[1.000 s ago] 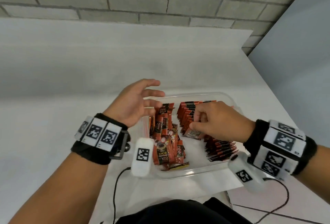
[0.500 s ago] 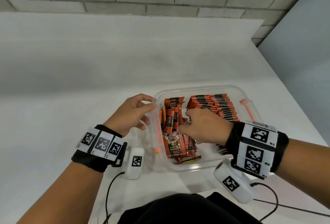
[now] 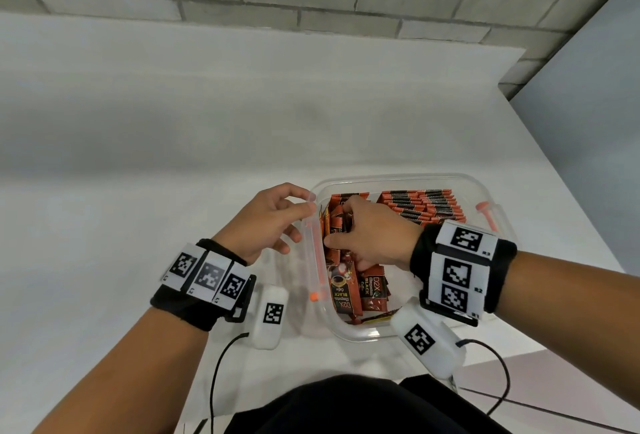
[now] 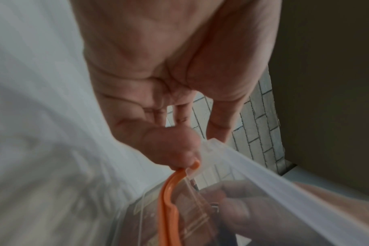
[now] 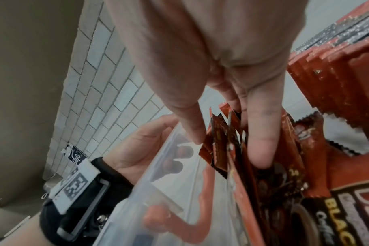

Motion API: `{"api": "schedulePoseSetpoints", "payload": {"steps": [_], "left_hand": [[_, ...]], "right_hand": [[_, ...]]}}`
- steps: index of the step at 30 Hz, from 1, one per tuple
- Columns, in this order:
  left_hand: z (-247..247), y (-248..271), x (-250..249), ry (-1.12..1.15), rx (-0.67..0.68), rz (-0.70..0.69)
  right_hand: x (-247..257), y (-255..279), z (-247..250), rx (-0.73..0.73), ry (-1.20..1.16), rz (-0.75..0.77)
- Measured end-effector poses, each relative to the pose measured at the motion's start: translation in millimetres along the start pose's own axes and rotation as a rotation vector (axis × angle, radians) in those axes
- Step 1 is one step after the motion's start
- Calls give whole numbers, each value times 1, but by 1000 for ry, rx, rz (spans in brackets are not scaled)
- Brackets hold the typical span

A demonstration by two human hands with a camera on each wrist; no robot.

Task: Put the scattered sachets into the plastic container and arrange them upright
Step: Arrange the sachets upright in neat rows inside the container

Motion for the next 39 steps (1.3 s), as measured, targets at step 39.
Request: {"api": "schedulePoseSetpoints", "payload": {"steps": [39], "left_hand": [[-4,2,3,43,-9,7]], "right_hand": [[8,-3,3,60,35,-53]]}}
Point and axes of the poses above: each hand's wrist, its own y-axis away from the middle knuckle, its own z-axis out of the back of the hand, x = y × z, the point moved 3 cm from there along -y, towards the middle knuckle, and after that the axes turned 3 degrees about -z, right-handed, at the moved point
